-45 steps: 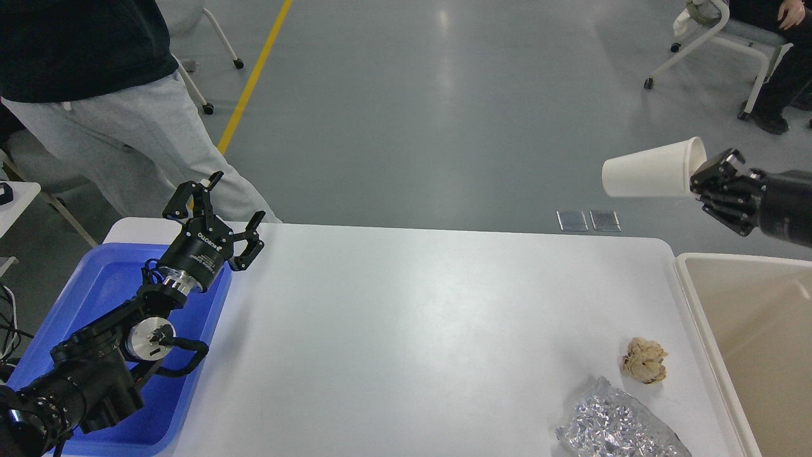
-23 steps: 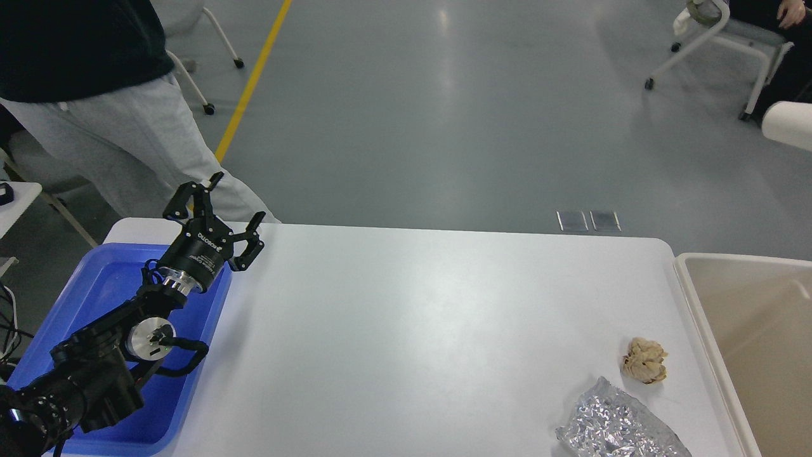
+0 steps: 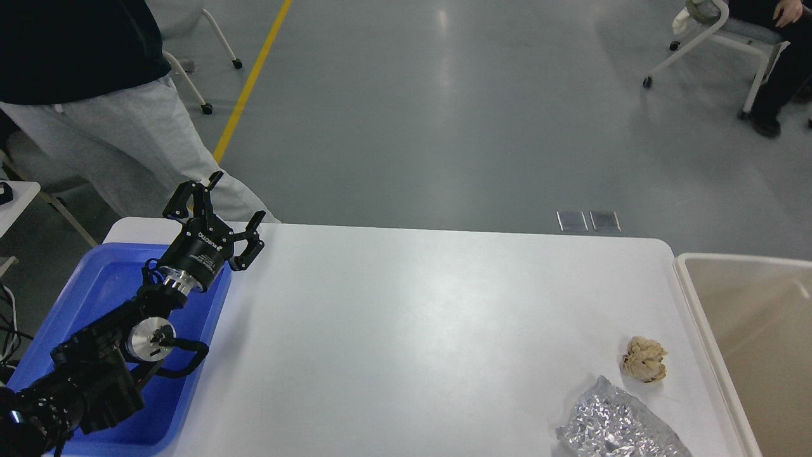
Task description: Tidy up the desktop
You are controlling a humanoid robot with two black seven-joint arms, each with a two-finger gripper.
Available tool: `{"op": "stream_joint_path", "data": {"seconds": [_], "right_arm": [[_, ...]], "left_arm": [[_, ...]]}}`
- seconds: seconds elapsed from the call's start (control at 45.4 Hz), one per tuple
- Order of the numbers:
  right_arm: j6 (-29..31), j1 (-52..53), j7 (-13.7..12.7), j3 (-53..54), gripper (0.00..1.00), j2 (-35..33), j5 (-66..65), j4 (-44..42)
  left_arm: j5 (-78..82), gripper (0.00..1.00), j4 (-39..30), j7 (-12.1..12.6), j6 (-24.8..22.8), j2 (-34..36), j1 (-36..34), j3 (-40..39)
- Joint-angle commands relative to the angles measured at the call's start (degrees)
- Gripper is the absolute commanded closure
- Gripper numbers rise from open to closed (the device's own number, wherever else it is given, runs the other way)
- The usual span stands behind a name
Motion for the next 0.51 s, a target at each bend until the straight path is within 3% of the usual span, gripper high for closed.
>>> {"op": "stream_joint_path", "data": {"seconds": [0.0,0.132,0.286,0.485], "right_arm": [[4.1,-13.1,-6.1,20.2,1.0,5.8,-2.6,-9.9],[8.0,-17.2,-6.3,27.3,1.0,9.1,-3.0,-13.6],[16.8,-21.5,-5.6,34.1,1.0,11.7,-3.1,-17.7],[20.6,-22.7,-5.6,39.6,1.0,14.5,-3.2,-21.8]], "left_arm": [[0.0,0.0,0.0,0.0,-0.1,0.0,0.0,0.0],[0.0,0.0,0.0,0.0,0.0,0.0,0.0,0.0],[0.0,0.0,0.0,0.0,0.0,0.0,0.0,0.0],[0.0,0.0,0.0,0.0,0.0,0.0,0.0,0.0]]}}
